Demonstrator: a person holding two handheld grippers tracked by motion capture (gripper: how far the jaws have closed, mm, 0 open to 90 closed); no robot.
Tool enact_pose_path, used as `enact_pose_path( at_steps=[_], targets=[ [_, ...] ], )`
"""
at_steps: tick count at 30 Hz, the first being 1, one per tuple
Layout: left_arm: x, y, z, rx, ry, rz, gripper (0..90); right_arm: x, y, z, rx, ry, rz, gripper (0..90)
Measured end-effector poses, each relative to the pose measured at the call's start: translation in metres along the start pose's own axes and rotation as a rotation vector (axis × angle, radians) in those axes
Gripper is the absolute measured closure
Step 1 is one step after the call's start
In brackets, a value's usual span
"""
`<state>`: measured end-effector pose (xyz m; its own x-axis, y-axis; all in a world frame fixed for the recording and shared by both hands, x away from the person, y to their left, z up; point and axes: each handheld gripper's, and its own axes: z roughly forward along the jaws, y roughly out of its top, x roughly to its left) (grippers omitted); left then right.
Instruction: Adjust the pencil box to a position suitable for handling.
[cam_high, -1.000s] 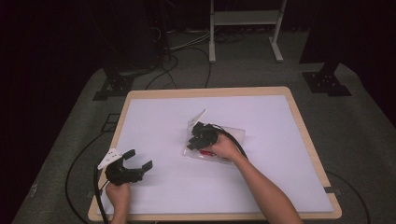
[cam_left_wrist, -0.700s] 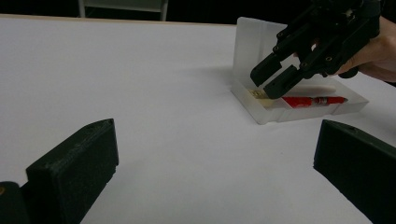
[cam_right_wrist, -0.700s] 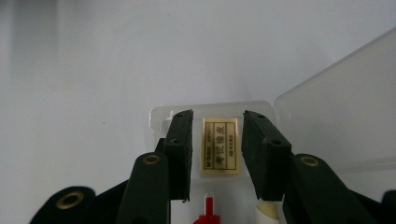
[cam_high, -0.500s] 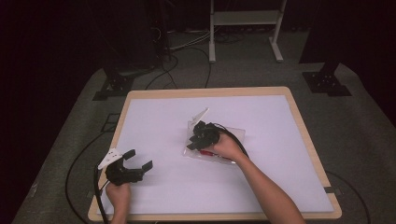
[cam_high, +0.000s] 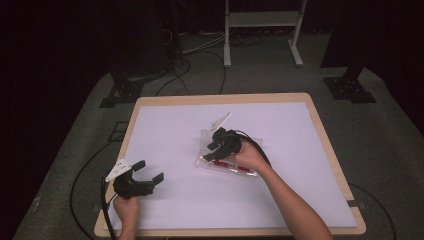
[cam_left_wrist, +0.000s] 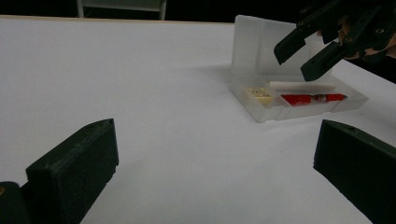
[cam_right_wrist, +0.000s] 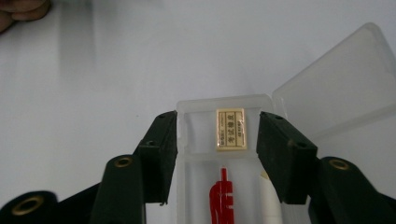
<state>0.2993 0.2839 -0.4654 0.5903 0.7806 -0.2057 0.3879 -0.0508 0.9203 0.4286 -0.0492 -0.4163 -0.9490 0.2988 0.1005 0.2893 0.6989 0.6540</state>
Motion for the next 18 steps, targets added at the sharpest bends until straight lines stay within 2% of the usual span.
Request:
enact_pose_path(
  at_steps=[7,9,10,18],
  targets=[
    [0.000,0.000,0.000,0.002,0.004,0.002,0.0,0.004,-0.006,-0.016,-0.025,-0.018,-0.023,43.6],
    [0.000,0.000,0.000,0.000,0.001,0.003,0.0,0.005,-0.008,-0.021,-0.033,-0.013,-0.008,43.3],
    [0.000,0.000,0.000,0.000,0.001,0.005,0.0,0.005,-0.009,-0.022,-0.038,-0.015,-0.019,42.9],
    [-0.001,0.000,0.000,0.003,0.004,0.009,0.0,0.006,-0.018,-0.032,-0.042,-0.017,-0.002,41.8]
  ],
)
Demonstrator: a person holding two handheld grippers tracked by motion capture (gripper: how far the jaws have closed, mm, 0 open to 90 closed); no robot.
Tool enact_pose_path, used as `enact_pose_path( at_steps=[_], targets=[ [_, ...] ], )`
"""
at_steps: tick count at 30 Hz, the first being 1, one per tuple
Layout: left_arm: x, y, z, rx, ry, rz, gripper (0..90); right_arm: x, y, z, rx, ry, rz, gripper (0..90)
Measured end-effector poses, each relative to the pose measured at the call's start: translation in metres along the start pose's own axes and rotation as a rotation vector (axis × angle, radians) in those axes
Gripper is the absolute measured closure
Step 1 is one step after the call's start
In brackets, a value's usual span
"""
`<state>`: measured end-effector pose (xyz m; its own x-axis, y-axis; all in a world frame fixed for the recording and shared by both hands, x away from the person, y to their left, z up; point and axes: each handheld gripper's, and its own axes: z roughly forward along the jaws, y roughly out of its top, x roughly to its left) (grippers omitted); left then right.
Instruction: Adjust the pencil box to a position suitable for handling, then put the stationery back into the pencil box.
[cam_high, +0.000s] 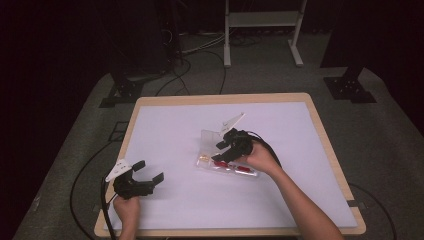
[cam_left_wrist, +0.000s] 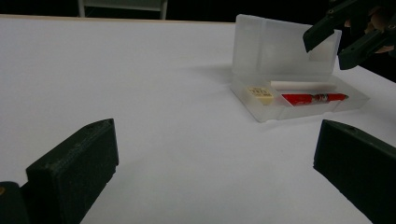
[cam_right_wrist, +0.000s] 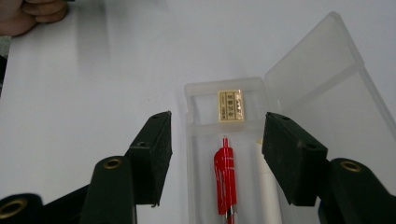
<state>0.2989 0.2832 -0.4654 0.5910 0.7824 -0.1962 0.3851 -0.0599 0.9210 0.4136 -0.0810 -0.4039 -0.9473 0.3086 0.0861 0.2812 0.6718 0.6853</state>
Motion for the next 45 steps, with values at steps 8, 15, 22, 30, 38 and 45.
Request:
enact_pose_path(
  at_steps=[8,15,22,30,38,45],
  targets=[
    [0.000,0.000,0.001,-0.003,0.002,-0.002,0.0,0.002,-0.008,-0.009,-0.008,-0.012,0.018,39.6],
    [0.000,0.000,0.001,-0.001,0.004,-0.002,0.0,-0.001,-0.016,-0.020,-0.016,-0.014,0.034,37.8],
    [0.000,0.000,0.001,-0.001,0.001,-0.003,0.0,-0.003,-0.024,-0.026,-0.027,-0.012,0.048,37.2],
    [-0.001,0.000,0.001,0.001,0.000,-0.004,0.0,-0.001,-0.033,-0.030,-0.030,-0.016,0.063,36.5],
    [-0.001,0.000,0.001,0.004,0.001,-0.003,0.0,0.000,-0.046,-0.038,-0.030,-0.021,0.093,36.0],
    [-0.001,0.000,0.001,0.006,0.003,0.001,0.0,-0.002,-0.055,-0.044,-0.039,-0.028,0.098,35.1]
  ],
)
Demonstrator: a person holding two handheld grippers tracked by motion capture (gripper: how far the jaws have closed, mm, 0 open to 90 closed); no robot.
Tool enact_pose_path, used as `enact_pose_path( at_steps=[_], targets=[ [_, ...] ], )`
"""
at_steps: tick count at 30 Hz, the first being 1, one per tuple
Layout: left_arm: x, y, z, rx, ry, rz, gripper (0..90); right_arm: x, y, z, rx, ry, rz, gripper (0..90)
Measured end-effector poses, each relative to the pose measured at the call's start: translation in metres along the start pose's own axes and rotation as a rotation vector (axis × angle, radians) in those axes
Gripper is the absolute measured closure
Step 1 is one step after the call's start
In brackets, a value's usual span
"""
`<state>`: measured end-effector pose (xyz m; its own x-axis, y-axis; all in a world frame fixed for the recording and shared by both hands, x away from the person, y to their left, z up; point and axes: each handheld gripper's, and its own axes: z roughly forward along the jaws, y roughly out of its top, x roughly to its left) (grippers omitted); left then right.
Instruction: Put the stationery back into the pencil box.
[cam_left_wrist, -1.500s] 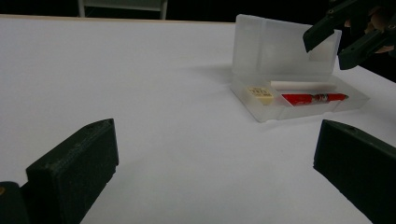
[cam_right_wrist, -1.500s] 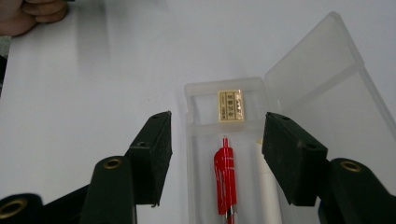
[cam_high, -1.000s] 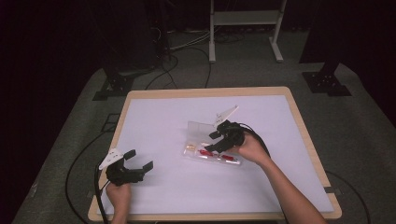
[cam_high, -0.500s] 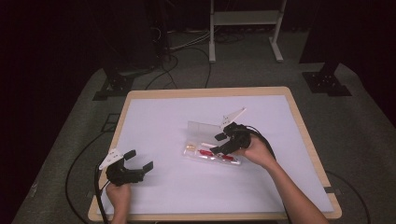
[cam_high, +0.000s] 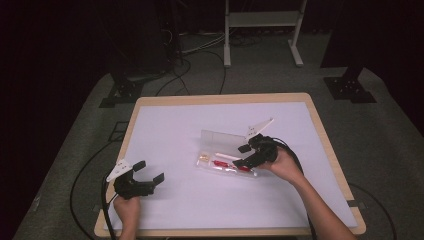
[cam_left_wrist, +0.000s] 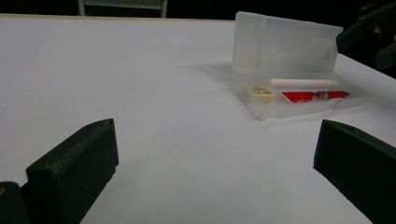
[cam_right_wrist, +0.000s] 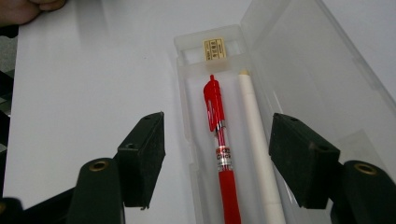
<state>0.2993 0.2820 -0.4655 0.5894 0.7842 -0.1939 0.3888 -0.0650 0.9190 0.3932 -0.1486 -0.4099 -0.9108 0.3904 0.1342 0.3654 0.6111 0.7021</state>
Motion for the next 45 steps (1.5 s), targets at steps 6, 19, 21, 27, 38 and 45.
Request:
enact_pose_path(
  at_steps=[6,19,21,27,38,45],
  targets=[
    [0.000,0.000,0.000,0.001,-0.001,0.001,0.0,-0.002,-0.005,-0.004,-0.013,-0.012,0.008,33.8],
    [-0.001,0.000,0.001,0.006,0.002,0.005,0.0,-0.002,-0.015,-0.015,-0.020,-0.031,0.029,28.1],
    [-0.001,0.000,0.001,0.006,0.002,0.004,0.0,-0.003,-0.016,-0.016,-0.022,-0.032,0.029,27.5],
    [-0.001,0.000,0.001,0.010,0.004,0.006,0.0,-0.003,-0.022,-0.022,-0.029,-0.040,0.033,26.0],
    [-0.001,0.000,0.001,0.010,0.006,0.006,0.0,-0.003,-0.032,-0.029,-0.032,-0.041,0.052,24.3],
    [-0.001,0.000,0.001,0.010,0.004,0.009,0.0,-0.001,-0.036,-0.031,-0.025,-0.044,0.052,24.3]
  ],
)
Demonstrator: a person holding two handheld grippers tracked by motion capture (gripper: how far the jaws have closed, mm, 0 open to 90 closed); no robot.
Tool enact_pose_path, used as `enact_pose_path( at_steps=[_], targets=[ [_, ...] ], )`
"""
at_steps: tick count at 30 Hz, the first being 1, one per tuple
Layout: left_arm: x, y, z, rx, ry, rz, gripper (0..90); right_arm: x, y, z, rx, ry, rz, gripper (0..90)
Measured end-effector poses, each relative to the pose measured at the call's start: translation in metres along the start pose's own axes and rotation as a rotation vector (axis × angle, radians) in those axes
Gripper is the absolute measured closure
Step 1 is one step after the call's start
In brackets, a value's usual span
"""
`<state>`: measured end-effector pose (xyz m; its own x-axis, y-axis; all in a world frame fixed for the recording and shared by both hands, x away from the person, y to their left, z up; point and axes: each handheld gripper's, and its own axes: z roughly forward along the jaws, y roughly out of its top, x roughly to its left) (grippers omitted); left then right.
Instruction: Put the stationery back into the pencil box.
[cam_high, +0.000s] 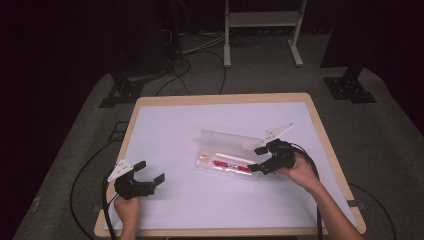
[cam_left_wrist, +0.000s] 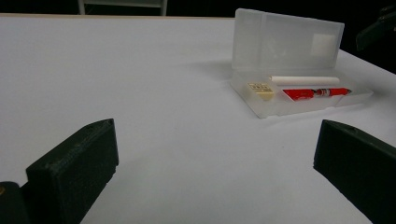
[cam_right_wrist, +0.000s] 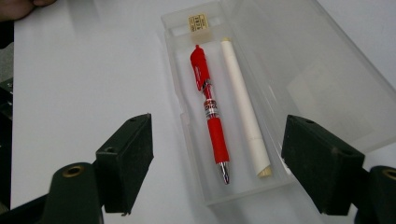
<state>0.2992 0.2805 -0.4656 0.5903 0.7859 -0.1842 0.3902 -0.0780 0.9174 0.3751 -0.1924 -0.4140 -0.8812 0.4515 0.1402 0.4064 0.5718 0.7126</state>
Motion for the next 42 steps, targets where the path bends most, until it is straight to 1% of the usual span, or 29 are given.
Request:
enact_pose_path(
  at_steps=[9,15,16,20,34,42],
  targets=[
    [0.000,0.000,0.000,0.001,-0.001,0.001,0.0,0.000,-0.007,-0.003,0.010,-0.007,0.004,24.3],
    [0.000,0.000,0.000,0.004,0.000,0.003,0.0,-0.001,-0.011,-0.006,-0.002,-0.013,0.004,23.7],
    [0.000,0.000,0.000,0.005,0.000,0.003,0.0,0.000,-0.011,-0.007,-0.003,-0.014,0.009,23.6],
    [0.000,0.000,0.000,0.005,-0.001,0.004,0.0,0.000,-0.014,-0.008,-0.001,-0.018,0.005,22.6],
    [0.000,0.000,0.000,0.004,-0.003,0.003,0.0,0.000,-0.028,-0.012,0.005,-0.027,0.029,19.7],
    [-0.001,0.000,0.000,0.004,-0.003,0.004,0.0,0.003,-0.035,-0.014,0.003,-0.027,0.030,19.7]
  ],
)
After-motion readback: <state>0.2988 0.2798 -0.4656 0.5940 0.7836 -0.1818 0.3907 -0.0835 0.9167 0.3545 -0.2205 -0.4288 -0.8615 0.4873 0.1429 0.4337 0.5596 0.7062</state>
